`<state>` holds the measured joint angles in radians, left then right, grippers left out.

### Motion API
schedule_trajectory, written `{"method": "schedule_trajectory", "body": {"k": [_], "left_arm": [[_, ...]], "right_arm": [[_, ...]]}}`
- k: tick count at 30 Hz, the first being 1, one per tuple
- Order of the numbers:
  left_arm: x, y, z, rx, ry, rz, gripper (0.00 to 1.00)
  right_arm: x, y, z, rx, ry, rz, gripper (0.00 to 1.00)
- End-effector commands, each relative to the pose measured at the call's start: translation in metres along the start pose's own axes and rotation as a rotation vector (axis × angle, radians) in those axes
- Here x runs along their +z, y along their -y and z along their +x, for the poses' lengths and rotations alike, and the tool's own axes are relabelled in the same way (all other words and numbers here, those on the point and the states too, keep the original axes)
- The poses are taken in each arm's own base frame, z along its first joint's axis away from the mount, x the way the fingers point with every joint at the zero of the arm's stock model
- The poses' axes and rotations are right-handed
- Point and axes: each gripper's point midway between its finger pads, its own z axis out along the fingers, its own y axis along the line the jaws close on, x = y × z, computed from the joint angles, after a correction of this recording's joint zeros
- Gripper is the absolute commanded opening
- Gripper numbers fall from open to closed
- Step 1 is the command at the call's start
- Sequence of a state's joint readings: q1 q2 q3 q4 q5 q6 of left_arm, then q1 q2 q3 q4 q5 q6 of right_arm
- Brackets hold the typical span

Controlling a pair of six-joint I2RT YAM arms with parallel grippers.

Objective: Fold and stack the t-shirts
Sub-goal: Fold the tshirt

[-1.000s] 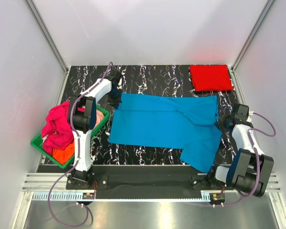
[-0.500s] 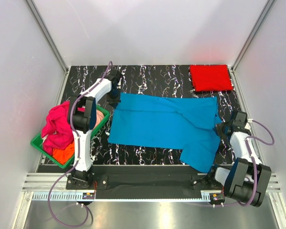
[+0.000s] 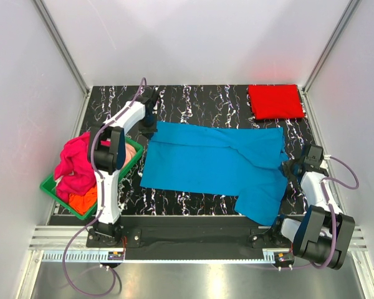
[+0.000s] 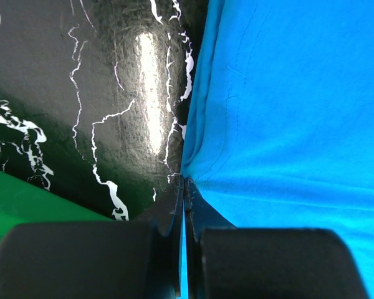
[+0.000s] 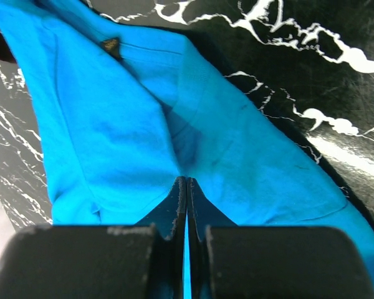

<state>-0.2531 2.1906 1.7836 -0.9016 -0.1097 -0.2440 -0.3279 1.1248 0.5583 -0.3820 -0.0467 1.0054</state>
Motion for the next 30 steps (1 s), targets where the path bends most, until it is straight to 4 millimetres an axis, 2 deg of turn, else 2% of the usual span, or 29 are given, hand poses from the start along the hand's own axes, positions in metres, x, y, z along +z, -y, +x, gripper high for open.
{"method": "schedule_trajectory", "body": {"k": [1, 7, 16, 21, 24, 26, 28, 30], "left_arm": [[-0.046, -0.002, -0.028, -0.024, 0.118, 0.022, 0.0], [-0.046, -0.009, -0.026, -0.025, 0.108, -0.008, 0.0], [-0.037, -0.021, -0.015, -0.001, 0.077, -0.076, 0.0], [-0.021, -0.017, -0.006, 0.009, 0.03, -0.059, 0.0], [-0.017, -0.012, -0.004, 0.015, 0.016, -0.038, 0.0], [-0.017, -0.006, -0.002, 0.017, 0.007, -0.01, 0.0], [-0.017, -0.004, -0.001, 0.024, 0.005, -0.001, 0.11], [-0.019, 0.0, 0.0, 0.053, 0.003, 0.015, 0.2]], "right_arm": [[-0.011, -0.027, -0.014, -0.003, 0.05, -0.078, 0.0], [-0.019, -0.03, -0.013, -0.006, 0.041, -0.093, 0.0], [-0.02, -0.016, -0.006, -0.01, 0.029, -0.066, 0.0], [-0.016, -0.004, -0.003, -0.029, 0.034, -0.041, 0.0], [-0.01, 0.008, 0.003, -0.045, 0.019, -0.009, 0.0], [-0.005, 0.009, 0.006, -0.052, 0.005, -0.017, 0.0], [-0.001, 0.013, 0.008, -0.052, -0.003, -0.011, 0.03], [0.0, 0.012, 0.008, -0.068, -0.011, -0.009, 0.13]]}}
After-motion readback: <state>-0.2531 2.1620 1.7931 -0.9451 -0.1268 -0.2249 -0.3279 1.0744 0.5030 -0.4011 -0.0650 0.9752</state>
